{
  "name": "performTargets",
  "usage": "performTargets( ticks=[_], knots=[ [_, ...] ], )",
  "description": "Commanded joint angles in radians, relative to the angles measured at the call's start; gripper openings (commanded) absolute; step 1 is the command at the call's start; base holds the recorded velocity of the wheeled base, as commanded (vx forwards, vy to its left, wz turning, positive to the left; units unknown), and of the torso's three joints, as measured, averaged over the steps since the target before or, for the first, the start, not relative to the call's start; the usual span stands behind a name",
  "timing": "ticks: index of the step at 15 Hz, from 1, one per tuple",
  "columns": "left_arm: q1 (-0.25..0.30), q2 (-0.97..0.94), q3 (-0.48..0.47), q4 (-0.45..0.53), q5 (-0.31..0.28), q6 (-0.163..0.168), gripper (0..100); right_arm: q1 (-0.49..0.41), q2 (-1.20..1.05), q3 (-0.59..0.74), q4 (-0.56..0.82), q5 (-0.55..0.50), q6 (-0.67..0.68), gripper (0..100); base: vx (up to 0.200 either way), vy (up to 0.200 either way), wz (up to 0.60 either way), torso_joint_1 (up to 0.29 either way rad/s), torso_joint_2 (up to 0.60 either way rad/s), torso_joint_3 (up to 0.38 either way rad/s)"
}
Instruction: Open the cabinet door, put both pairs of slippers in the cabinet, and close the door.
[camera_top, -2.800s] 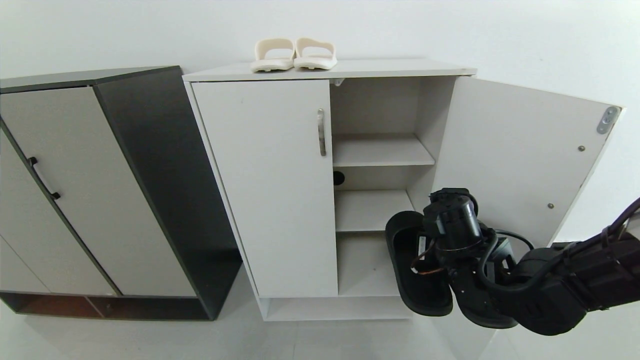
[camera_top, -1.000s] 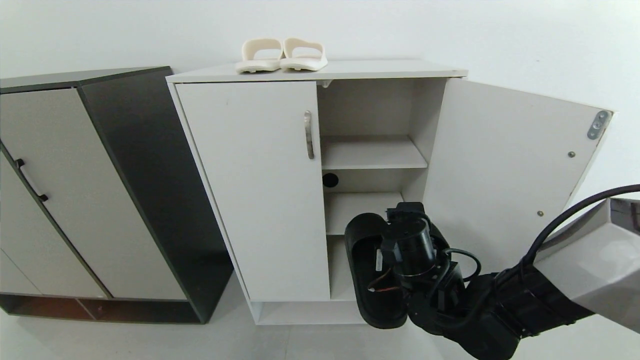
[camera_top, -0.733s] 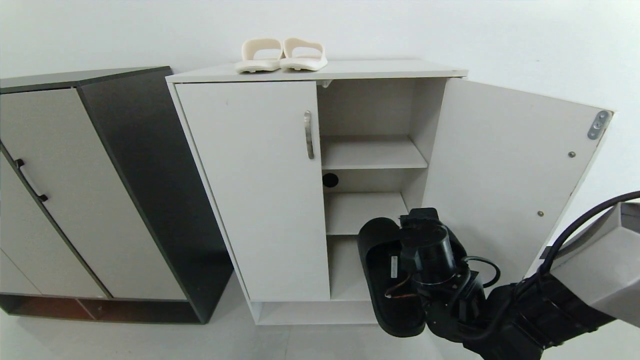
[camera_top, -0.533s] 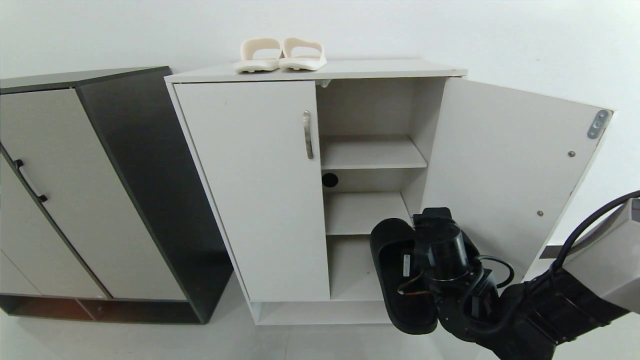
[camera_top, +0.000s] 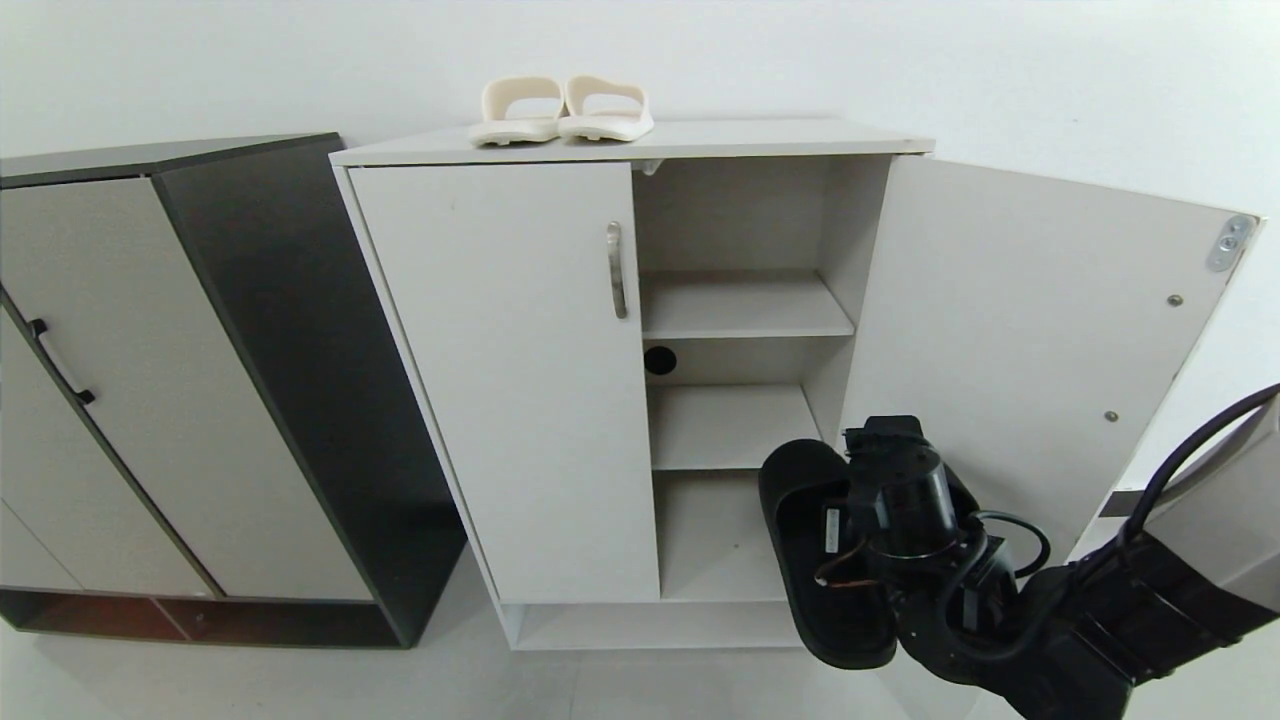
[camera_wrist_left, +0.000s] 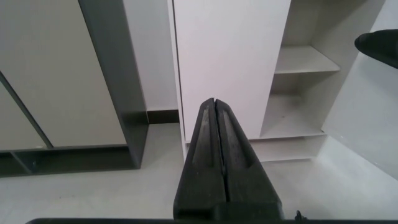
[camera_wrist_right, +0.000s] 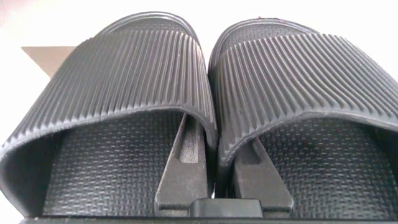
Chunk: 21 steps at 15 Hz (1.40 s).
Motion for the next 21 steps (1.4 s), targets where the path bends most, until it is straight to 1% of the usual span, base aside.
performTargets(
  ticks=[1,6,9,12,14,17,19,21],
  knots=[
    [0.000,0.002,0.000,0.000,0.000,0.000,0,-0.001,-0.004,0.004,-0.001,0.000,0.000,0,0.000,0.000,0.00,0.000,0.00,0.000],
    [0.000,0.002,0.000,0.000,0.000,0.000,0,-0.005,0.001,0.004,-0.001,0.005,0.000,0,0.000,0.000,0.00,0.000,0.00,0.000],
    [0.000,0.002,0.000,0.000,0.000,0.000,0,0.044,-0.038,0.000,-0.027,0.100,0.000,0,0.000,0.000,0.00,0.000,0.00,0.000],
    [0.000,0.002,0.000,0.000,0.000,0.000,0,0.091,-0.032,-0.011,-0.028,0.108,0.005,0,0.000,0.000,0.00,0.000,0.00,0.000],
    [0.000,0.002,0.000,0.000,0.000,0.000,0,0.099,0.005,-0.036,-0.057,0.108,0.003,0,0.000,0.000,0.00,0.000,0.00,0.000],
    [0.000,0.002,0.000,0.000,0.000,0.000,0,0.131,0.037,-0.069,-0.059,0.106,0.002,0,0.000,0.000,0.00,0.000,0.00,0.000],
    [0.000,0.002,0.000,0.000,0.000,0.000,0,0.125,0.080,-0.109,-0.060,0.108,0.000,0,0.000,0.000,0.00,-0.001,0.00,-0.047],
    [0.000,0.002,0.000,0.000,-0.001,0.000,0,0.080,0.148,-0.200,-0.060,0.108,-0.001,0,0.000,0.000,0.00,-0.002,0.00,-0.166]
  ],
)
